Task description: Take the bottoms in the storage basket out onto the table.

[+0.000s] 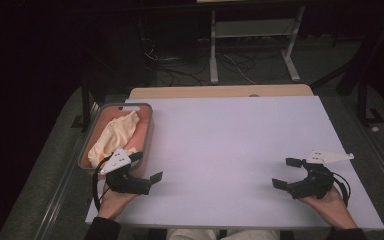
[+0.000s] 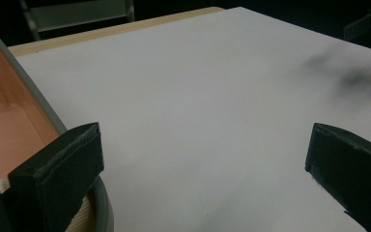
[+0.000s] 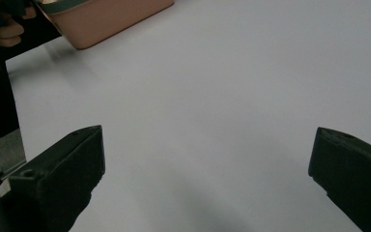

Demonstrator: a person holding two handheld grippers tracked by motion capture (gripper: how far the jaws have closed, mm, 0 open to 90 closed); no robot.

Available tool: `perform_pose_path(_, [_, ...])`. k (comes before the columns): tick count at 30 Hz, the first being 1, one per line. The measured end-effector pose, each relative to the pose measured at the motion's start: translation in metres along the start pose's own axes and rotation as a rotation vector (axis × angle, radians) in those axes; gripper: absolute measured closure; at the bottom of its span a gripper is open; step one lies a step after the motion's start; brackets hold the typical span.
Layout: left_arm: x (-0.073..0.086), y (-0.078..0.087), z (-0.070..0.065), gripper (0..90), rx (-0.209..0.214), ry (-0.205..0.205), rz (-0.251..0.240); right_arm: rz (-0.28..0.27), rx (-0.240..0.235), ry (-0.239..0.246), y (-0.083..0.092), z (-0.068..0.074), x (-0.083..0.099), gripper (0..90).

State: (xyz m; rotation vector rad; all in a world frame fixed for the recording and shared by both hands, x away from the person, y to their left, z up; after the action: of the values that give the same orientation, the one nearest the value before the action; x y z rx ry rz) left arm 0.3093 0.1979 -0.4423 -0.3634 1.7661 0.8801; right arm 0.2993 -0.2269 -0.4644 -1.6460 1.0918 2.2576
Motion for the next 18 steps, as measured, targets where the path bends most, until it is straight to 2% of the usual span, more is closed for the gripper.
perform_pose_path(10, [0.0002,0.0004,-0.002,0.0,-0.002,0.003,0.0,-0.007,0.007,-0.01,0.0039,-0.0028,0.0007,0.0])
perform_pose_path(18, [0.0006,-0.0005,-0.0036,0.0,-0.021,-0.027,0.022,-0.003,0.006,-0.012,0.0028,-0.0027,0.0015,0.0])
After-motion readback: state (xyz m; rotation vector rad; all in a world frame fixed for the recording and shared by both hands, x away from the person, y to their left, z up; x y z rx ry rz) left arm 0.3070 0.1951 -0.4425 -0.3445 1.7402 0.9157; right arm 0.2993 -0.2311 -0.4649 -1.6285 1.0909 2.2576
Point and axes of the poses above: each handheld gripper's, and its own axes: y roughly backward along the jaws, x roughly out of its underside, z roughly to its left, the point moved 7 cm from there along -y, roughly forward along the jaws, and after that the axes turned 5 degrees about y, right-handed, at the moved point
